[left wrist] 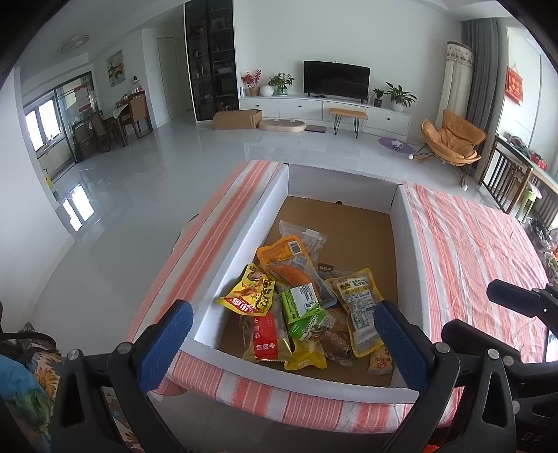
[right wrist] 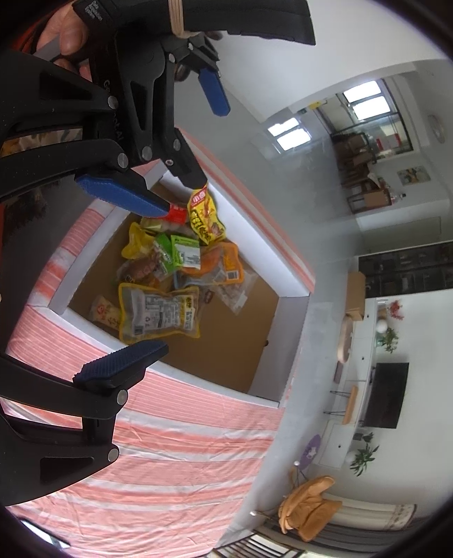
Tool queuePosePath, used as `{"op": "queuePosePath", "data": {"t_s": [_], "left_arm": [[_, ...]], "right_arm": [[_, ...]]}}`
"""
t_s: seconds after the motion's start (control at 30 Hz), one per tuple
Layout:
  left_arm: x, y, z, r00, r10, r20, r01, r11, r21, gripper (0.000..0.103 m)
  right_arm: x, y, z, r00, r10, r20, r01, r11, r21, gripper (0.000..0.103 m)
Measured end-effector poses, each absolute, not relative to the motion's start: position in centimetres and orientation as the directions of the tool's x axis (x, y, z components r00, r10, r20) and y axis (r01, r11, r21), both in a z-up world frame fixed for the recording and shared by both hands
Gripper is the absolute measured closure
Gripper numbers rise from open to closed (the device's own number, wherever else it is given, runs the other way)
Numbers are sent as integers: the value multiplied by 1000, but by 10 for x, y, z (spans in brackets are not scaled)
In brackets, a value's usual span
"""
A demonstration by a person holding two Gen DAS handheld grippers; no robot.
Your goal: Organize snacks
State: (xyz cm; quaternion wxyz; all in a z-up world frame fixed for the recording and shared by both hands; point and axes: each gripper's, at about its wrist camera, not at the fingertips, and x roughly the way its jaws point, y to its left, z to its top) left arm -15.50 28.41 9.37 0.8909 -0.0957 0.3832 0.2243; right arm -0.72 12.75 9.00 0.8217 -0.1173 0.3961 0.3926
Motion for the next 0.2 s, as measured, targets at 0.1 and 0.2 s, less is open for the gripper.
{"op": "queuePosePath", "data": {"t_s": [0.1,0.2], "left_arm": [[-157,286,94,603,328,-727,-482,876,-5,0],[-159,287,95,601,341,-723,-499,866,-7,0]], "right_arm": [[-6,127,90,379,553,-742,-737,665,119,27],[-6,126,89,384,554,-739,-737,666,116,27]]}}
